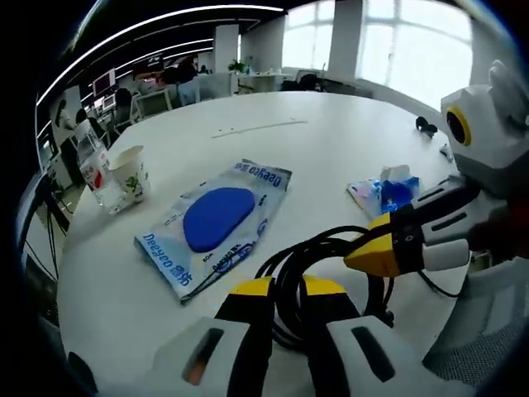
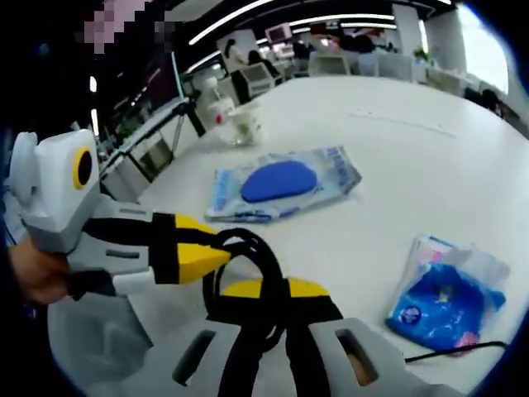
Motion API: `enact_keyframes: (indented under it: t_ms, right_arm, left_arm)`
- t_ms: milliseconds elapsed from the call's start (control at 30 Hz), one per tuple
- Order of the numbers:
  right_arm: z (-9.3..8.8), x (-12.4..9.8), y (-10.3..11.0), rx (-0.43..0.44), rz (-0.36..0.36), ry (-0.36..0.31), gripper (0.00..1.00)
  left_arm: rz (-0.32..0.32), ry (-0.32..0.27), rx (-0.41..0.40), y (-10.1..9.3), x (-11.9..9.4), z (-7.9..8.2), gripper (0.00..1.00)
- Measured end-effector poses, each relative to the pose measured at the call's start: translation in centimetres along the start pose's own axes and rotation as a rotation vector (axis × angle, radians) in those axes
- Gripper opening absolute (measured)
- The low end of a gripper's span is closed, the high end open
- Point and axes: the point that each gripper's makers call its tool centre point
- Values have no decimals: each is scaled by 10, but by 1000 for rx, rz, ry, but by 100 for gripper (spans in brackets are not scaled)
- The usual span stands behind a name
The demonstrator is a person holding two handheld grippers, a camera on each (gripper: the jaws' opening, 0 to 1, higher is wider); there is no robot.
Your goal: Arrange the tabletop items into an orderly group along one side of the table until the central work area is clear of visible clutter.
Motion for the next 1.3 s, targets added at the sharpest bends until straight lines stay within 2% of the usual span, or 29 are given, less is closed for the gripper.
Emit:
enact_keyframes:
  t_ms: [67, 100, 133, 233, 367, 467, 533, 633, 733, 867, 1100, 1233, 1300]
  right_arm:
    - [-6, 0, -2, 2, -9, 9, 5]
    - [-8, 0, -4, 13, -18, 17, 5]
    - [-9, 0, -6, 18, -24, 19, 5]
    - [-12, 0, -11, 46, -28, 7, 5]
    - [-14, 1, -16, 52, -47, -3, 5]
    - [-17, 3, -18, 56, -49, -2, 5]
    - [-18, 3, -18, 43, -46, 0, 6]
    - [-11, -1, -18, 6, -50, -38, 7]
    - [-6, 0, -18, 3, -46, -43, 10]
    - [-1, -1, -18, -2, -46, -66, 19]
    - [4, -1, -23, 18, -54, -76, 40]
    - [11, -1, -24, 45, -45, -93, 46]
    - [13, 0, -20, 35, -28, -74, 55]
  left_arm:
    - [-4, 1, 7, -3, 0, -2, 11]
    - [-21, -45, -6, -6, 2, 4, 11]
    - [-26, -61, -26, -7, 3, 5, 11]
    - [-9, -24, -39, -2, 5, -6, 10]
    - [-15, -6, -48, -5, 8, -14, 8]
    - [6, 6, -58, -2, 8, -20, 10]
    - [7, 0, -83, 0, 6, -21, 14]
    - [22, -12, -99, 6, 2, -21, 19]
    - [46, -59, -163, 14, -2, -15, 22]
    - [57, -91, -189, 22, -7, -10, 28]
    - [39, -153, -200, 35, -17, 0, 48]
    - [49, -169, -221, 49, -24, 1, 60]
    - [45, -167, -236, 53, -25, 1, 66]
Point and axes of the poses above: the point that each gripper's makers call its tool centre point, and the gripper's own axes: x roughly forward along the fingers, y roughly to its left, z roughly out of its top, and after that the axes turned 12 degrees about x, right-handed
